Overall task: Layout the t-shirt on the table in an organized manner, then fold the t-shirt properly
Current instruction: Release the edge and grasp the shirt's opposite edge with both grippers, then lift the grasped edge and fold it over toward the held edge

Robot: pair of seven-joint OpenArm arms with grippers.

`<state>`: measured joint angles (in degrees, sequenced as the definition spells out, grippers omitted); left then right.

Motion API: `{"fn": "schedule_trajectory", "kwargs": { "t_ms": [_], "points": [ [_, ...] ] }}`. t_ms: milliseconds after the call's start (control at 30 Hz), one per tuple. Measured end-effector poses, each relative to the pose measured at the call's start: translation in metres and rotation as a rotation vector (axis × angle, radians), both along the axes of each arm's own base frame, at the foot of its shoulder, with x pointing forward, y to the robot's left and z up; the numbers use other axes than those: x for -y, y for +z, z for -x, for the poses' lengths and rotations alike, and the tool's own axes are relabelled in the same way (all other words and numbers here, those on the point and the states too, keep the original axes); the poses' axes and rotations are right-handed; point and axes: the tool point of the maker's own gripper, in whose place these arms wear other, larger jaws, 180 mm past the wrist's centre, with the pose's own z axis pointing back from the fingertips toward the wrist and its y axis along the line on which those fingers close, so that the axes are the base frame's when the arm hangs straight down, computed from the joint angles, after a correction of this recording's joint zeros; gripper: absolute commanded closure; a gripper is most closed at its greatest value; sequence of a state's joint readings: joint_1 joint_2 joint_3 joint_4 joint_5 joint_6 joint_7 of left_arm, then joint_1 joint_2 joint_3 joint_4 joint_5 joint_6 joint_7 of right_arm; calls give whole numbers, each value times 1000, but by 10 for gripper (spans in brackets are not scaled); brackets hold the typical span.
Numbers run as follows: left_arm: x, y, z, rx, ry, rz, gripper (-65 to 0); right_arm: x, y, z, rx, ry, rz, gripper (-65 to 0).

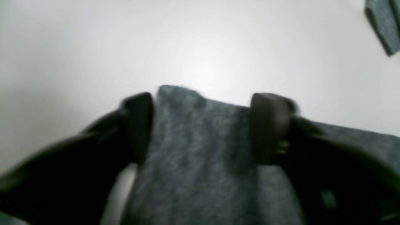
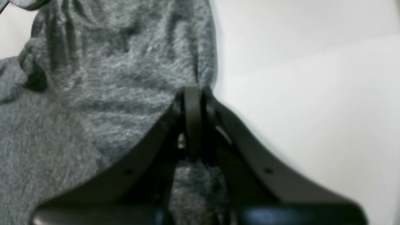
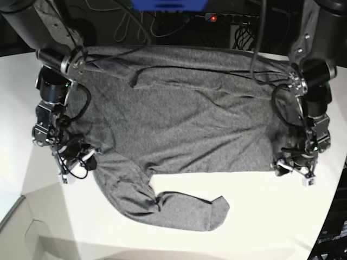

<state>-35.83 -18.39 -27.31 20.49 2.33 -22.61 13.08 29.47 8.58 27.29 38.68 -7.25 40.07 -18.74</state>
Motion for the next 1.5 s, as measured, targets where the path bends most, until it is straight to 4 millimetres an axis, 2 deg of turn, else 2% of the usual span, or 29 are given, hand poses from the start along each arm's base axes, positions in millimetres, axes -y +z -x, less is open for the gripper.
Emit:
{"fn": "schedule_trajectory", "kwargs": {
  "t_ms": [133,200,233,433,567,633,767,900,1033,1333,1500],
  "points": [
    [-7,-1,3,-4,16,-5,-82,1,0,0,-1,-1,3,0],
    [-7,-1,3,-5,15,-5,-11,1,0,0,-1,-1,3,0],
    [-7,-1,3,-5,16,-5,0,1,0,0,-1,-1,3,0],
    [-4,0,2,-8,10,-3,0,2,1,0,2,-1,5,0],
    [-2,10,-1,-35,-21,-39,0,6,5,-1,-5,8,46,0],
    [1,19,-4,-45,-37,-60,0,14,15,-2,12,7,90,0],
    [4,53,-14,24,-57,-118,0,24,40,-12,84,-8,128,0],
    [10,69,-10,36,-71,-149,0,30,50,-13,85,-9,165,0],
    [14,79,1,75,-63,-95,0,40,55,0,105,-19,220,0],
    [19,92,27,114,-82,-97,0,33,60,44,151,-16,297,0],
    [22,93,45,121,-97,-133,0,29,85,64,242,-27,282,0]
  ]
}}
